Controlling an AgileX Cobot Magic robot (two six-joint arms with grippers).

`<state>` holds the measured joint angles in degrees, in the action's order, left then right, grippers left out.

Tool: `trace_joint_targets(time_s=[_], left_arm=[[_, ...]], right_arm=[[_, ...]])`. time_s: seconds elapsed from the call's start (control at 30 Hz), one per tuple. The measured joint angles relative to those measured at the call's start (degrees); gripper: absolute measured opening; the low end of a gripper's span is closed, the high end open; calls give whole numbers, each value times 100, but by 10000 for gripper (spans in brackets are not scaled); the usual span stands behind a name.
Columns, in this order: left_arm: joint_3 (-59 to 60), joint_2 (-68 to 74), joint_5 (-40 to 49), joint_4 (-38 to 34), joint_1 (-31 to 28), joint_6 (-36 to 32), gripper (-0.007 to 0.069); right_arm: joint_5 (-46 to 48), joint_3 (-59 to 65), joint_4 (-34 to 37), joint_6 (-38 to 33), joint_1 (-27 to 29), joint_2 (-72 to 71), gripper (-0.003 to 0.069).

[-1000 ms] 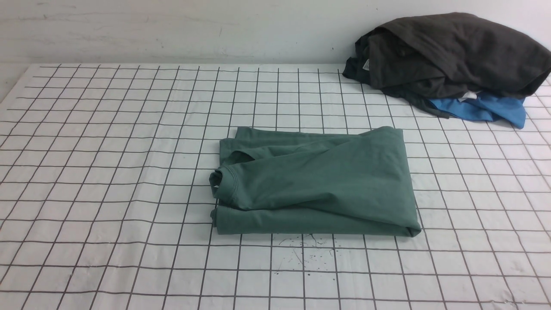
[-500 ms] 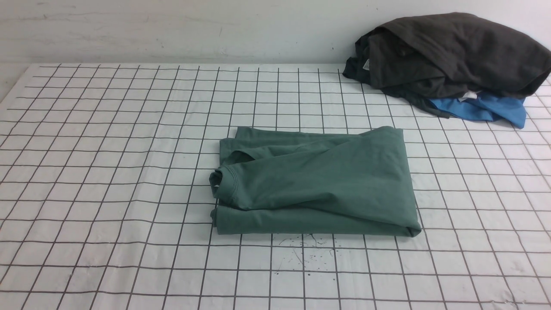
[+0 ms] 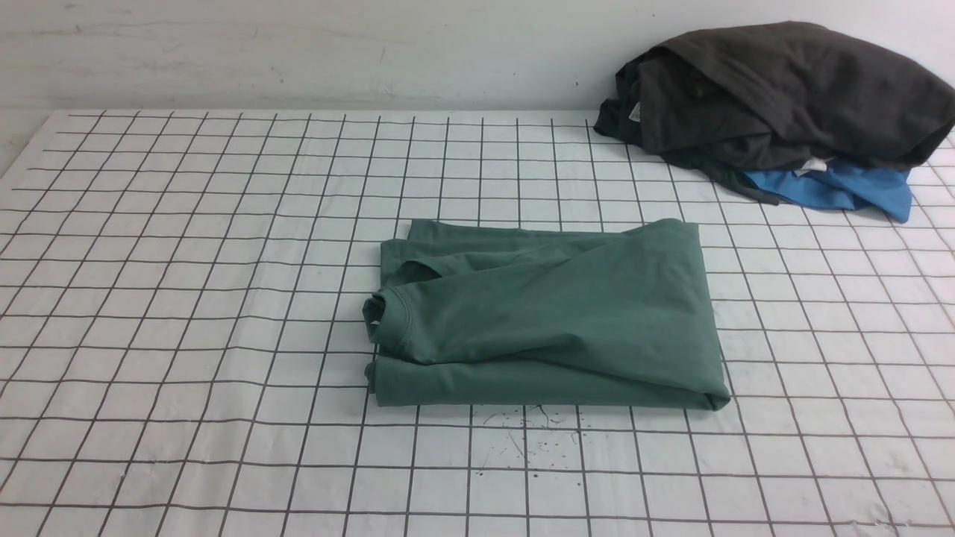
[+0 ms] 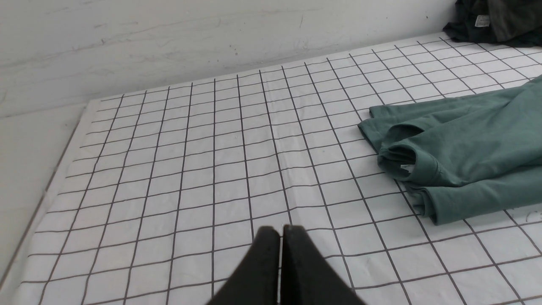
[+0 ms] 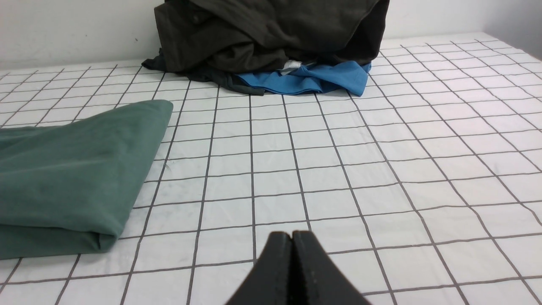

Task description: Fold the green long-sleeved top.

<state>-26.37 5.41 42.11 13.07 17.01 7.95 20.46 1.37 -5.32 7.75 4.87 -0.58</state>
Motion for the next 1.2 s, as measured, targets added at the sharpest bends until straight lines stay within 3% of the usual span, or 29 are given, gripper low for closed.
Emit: trace_joint_targets(time_s=[0.8, 1.03, 1.1, 1.2], left_arm=[[113, 0, -153, 279, 0, 0, -8], [871, -176, -1517, 331, -310, 0, -8], [1379, -346, -2378, 59, -775, -43, -8], [1767, -525, -2896, -779, -1378, -459, -8]], right_arm=[[0, 0, 0, 0, 0, 0, -14], [0, 0, 0, 0, 0, 0, -14], [0, 0, 0, 0, 0, 0, -14], [0, 0, 0, 0, 0, 0, -14]])
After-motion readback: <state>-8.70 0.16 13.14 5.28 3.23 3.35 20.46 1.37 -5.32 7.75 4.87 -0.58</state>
